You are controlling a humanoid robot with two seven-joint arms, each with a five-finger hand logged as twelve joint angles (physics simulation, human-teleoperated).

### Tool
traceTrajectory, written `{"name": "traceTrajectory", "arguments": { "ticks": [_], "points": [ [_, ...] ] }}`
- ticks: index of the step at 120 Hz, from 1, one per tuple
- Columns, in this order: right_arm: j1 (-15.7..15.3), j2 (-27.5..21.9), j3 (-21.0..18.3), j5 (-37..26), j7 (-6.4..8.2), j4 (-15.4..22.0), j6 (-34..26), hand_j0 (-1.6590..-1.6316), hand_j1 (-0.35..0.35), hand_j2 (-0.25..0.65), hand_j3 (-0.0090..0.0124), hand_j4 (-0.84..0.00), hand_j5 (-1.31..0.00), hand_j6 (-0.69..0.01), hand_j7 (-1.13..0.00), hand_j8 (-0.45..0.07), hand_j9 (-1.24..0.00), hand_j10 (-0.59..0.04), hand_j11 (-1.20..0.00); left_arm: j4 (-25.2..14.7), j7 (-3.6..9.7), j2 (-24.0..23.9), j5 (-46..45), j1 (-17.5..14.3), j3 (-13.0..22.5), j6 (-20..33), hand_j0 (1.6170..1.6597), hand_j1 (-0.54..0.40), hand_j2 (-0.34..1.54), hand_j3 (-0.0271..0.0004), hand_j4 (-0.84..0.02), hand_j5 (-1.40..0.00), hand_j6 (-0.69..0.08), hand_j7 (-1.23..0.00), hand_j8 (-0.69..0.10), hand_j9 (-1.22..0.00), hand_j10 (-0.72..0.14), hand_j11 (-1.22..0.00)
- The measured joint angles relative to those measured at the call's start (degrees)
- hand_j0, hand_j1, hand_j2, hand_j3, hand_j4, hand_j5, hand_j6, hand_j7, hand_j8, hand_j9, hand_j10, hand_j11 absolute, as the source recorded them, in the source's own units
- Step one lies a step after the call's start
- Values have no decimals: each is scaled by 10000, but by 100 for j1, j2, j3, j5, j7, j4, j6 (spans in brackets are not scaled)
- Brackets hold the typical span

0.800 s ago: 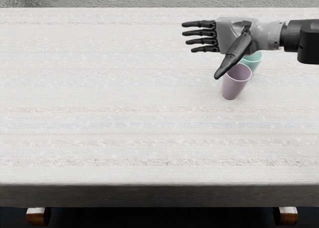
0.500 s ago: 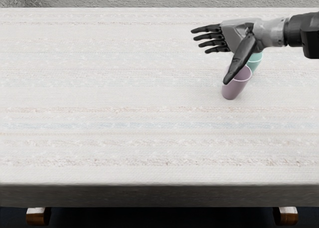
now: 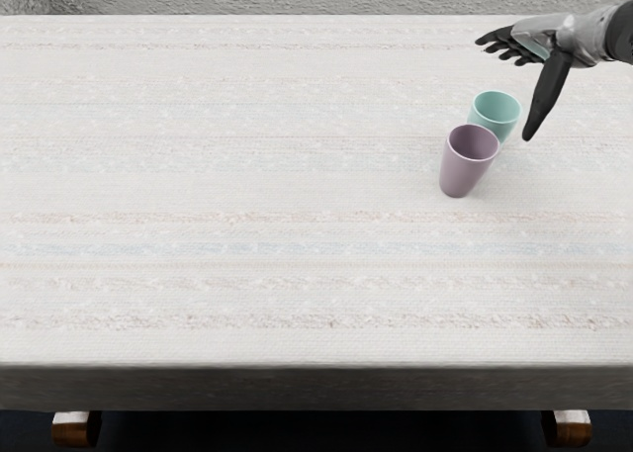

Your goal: Pick up cup and place in cup with right hand

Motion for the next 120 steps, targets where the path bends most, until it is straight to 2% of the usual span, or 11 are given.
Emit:
{"name": "traceTrajectory", "arguments": {
  "ticks": [18,32,45,62,82,120],
  "points": [
    [97,473,-510,-420,52,-760,-473,-16581,-2879,-96,0,-550,-677,-563,-672,-552,-675,-541,-674,0,1,0,0,0,0,0,16581,3491,2,0,-4,-1,-5,-1,-4,-1,-3,-1],
    [144,919,-858,-570,216,-1455,-806,-16581,-2865,-98,0,-563,-692,-577,-688,-566,-691,-553,-690,0,1,0,1,0,0,0,16581,3491,1,0,-4,-1,-5,-1,-4,-1,-3,-1],
    [158,1214,-1137,-618,310,-1851,-1223,-16581,-2893,-93,0,-538,-662,-553,-658,-542,-661,-530,-660,0,1,0,1,0,0,0,16581,3491,1,0,-4,-1,-5,-1,-4,-1,-3,-1],
    [141,1513,-1504,-631,348,-2051,-1948,-16581,-2801,-107,0,-614,-762,-629,-757,-618,-760,-606,-760,0,1,0,0,0,0,0,16581,3491,1,0,-4,-1,-5,-1,-4,-1,-3,-1],
    [99,1819,-1834,-626,359,-2332,-2551,-16581,-2406,-171,0,-941,-1190,-956,-1185,-945,-1188,-933,-1187,0,1,0,0,0,0,0,16581,3491,1,0,-4,-1,-5,-1,-4,-1,-3,0],
    [-94,2034,-1988,-620,368,-2515,-2892,-16581,-1717,-283,0,-1514,-1937,-1528,-1933,-1518,-1936,-1507,-1935,0,1,0,0,0,0,0,16581,3491,1,0,-4,-1,-5,-1,-4,-1,-3,0]
  ]
}}
